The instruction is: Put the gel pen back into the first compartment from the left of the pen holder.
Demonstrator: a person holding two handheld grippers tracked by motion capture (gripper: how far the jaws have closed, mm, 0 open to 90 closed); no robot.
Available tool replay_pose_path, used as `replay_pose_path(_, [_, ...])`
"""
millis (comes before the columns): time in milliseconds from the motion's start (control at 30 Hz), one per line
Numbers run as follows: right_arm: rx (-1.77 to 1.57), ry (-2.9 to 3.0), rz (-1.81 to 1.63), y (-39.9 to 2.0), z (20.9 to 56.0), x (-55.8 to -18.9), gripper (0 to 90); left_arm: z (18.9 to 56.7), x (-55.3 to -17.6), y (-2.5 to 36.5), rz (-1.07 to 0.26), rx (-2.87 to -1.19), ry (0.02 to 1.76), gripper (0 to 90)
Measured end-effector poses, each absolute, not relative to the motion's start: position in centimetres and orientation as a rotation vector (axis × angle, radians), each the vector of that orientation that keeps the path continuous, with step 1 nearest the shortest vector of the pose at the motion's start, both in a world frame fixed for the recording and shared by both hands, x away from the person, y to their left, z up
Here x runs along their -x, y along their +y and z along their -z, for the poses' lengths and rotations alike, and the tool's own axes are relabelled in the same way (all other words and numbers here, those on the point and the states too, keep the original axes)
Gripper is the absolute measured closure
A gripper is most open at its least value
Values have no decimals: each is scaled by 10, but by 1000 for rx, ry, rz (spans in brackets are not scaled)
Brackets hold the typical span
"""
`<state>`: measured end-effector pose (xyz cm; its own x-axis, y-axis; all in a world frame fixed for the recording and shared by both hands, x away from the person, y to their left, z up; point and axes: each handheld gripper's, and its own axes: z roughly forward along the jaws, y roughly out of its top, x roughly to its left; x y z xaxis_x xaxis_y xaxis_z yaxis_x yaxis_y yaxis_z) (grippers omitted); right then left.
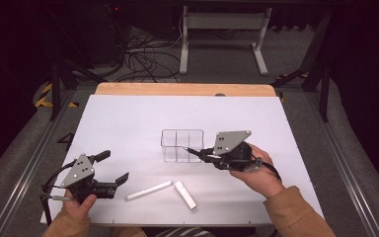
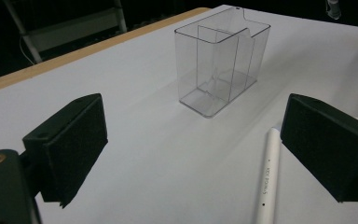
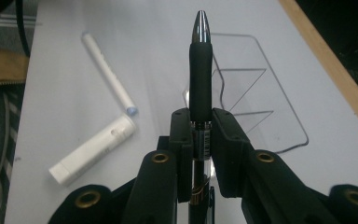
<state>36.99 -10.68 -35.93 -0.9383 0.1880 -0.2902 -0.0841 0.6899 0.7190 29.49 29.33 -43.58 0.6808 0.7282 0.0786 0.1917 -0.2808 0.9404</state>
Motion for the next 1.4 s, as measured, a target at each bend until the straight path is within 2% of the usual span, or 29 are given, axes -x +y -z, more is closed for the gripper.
replay_pose_path(800, [-281,2353,-1564,-92,343,-381,793,436,-294,294,-623,-1814,727,79])
replay_pose_path(1400, [-374,2141,-1706,-66,348,-395,792,436,-295,293,-614,-1813,720,79])
